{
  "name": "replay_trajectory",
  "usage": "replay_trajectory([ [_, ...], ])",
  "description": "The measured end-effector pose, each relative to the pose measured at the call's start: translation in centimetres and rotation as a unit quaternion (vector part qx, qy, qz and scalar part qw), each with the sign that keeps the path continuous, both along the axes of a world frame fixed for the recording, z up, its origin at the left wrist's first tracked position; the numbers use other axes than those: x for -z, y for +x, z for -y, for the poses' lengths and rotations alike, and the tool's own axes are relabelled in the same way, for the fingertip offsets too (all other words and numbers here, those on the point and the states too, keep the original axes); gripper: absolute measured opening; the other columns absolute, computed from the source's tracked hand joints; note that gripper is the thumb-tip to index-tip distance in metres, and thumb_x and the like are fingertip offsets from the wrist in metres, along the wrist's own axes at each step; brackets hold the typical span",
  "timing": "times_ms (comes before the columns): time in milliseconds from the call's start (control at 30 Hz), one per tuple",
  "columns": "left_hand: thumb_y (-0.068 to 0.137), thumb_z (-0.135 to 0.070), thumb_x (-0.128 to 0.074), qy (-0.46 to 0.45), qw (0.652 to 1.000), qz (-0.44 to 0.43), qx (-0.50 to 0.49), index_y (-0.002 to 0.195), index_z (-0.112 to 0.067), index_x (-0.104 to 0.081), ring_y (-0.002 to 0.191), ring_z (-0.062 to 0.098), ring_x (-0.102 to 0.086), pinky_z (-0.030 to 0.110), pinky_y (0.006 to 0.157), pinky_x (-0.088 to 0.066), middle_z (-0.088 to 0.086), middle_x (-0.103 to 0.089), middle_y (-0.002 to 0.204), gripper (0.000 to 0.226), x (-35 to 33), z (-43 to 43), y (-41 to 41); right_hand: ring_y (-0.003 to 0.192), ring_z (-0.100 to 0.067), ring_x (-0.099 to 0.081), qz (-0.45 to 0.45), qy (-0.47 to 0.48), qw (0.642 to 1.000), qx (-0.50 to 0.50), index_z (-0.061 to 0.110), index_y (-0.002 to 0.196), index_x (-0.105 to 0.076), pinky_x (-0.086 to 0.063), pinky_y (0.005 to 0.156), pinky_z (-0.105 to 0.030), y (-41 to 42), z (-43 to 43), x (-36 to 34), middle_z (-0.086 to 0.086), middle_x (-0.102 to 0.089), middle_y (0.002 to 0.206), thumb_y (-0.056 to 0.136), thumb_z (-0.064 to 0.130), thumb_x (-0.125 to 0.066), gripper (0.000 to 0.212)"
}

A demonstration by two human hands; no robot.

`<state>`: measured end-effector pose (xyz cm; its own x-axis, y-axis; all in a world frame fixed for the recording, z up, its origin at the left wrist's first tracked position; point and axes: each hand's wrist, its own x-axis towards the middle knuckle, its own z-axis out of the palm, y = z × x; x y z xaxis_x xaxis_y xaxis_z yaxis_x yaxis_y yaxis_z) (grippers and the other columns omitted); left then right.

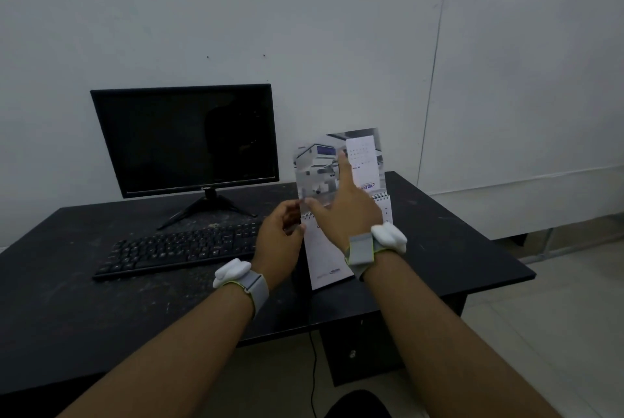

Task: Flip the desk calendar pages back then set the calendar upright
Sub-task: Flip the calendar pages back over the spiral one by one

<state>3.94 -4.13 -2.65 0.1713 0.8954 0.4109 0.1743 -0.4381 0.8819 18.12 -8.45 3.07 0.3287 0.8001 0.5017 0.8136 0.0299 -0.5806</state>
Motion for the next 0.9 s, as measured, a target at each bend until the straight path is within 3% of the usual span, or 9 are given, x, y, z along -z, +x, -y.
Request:
replay_trajectory([
  [167,0.102,0.013,-0.057,-0.028,1.0,0.008,0.008,0.132,-0.006,-0.065,0.126,0.029,-0.066,0.051,0.115,-0.05,0.011,-0.072,0.132,0.037,0.4,-0.1,0.3,0.071,-0.027,-0.07,0.067,0.037,0.997,0.009,0.038,0.171,0.011,-0.054,0.056,-0.033,-1.3,-0.7,-3.1,-0.003,-0.076,0.093,0.091,0.071,-0.068,0.117],
  [333,0.102,0.012,-0.056,-0.025,1.0,0.001,0.015,0.128,-0.014,-0.066,0.121,0.021,-0.066,0.045,0.115,-0.051,0.002,-0.072,0.126,0.038,0.3,-0.1,0.4,0.066,-0.023,-0.065,0.081,0.047,0.994,0.054,0.038,0.171,-0.003,-0.055,0.055,-0.034,-1.7,-1.4,-3.3,-0.002,-0.072,0.086,0.096,0.061,-0.065,0.1],
  [500,0.103,0.011,-0.056,-0.025,1.0,0.007,0.017,0.13,-0.007,-0.067,0.125,0.027,-0.067,0.045,0.114,-0.052,0.009,-0.073,0.13,0.034,0.5,-0.3,0.6,0.078,-0.024,-0.07,0.065,0.091,0.993,0.048,0.035,0.168,-0.016,-0.057,0.062,-0.035,-1.6,-0.8,-2.5,-0.001,-0.075,0.103,0.095,0.058,-0.066,0.091],
  [600,0.104,0.01,-0.054,-0.026,0.999,0.017,0.025,0.127,-0.006,-0.07,0.119,0.026,-0.071,0.04,0.106,-0.057,0.01,-0.077,0.126,0.032,0.8,-0.3,0.5,0.095,-0.027,-0.073,0.031,0.13,0.991,0.031,0.032,0.162,-0.028,-0.06,0.07,-0.037,-1.6,0.6,-2.0,-0.003,-0.07,0.13,0.093,0.053,-0.072,0.084],
  [667,0.106,0.008,-0.048,-0.056,0.997,0.053,0.031,0.119,-0.007,-0.074,0.109,0.03,-0.074,0.039,0.094,-0.063,0.013,-0.079,0.116,0.033,0.8,-0.3,0.5,0.102,-0.024,-0.07,-0.009,0.156,0.988,0.022,0.03,0.153,-0.038,-0.061,0.074,-0.039,-1.8,1.9,-1.6,-0.002,-0.064,0.137,0.091,0.057,-0.073,0.077],
  [733,0.107,0.001,-0.042,-0.097,0.989,0.104,0.038,0.111,-0.01,-0.077,0.101,0.035,-0.075,0.04,0.083,-0.065,0.016,-0.081,0.109,0.037,0.7,-0.1,0.7,0.097,-0.017,-0.065,-0.055,0.186,0.981,0.033,0.028,0.14,-0.048,-0.058,0.069,-0.034,-2.0,3.2,-1.3,0.001,-0.062,0.131,0.09,0.065,-0.07,0.066],
  [800,0.111,-0.014,-0.043,-0.118,0.984,0.128,0.038,0.109,-0.012,-0.08,0.102,0.033,-0.076,0.037,0.082,-0.063,0.015,-0.082,0.11,0.037,0.6,0.1,0.8,0.086,-0.008,-0.061,-0.108,0.208,0.971,0.054,0.026,0.123,-0.054,-0.051,0.064,-0.027,-2.1,4.3,-0.8,0.005,-0.06,0.118,0.093,0.068,-0.064,0.053],
  [900,0.112,-0.032,-0.051,-0.12,0.984,0.127,0.03,0.11,-0.014,-0.082,0.102,0.024,-0.076,0.039,0.086,-0.062,0.01,-0.082,0.112,0.036,0.4,0.2,1.0,0.085,0.003,-0.055,-0.2,0.21,0.953,0.087,0.024,0.103,-0.06,-0.038,0.063,-0.017,-1.2,5.7,0.8,0.005,-0.055,0.11,0.098,0.054,-0.065,0.031],
])
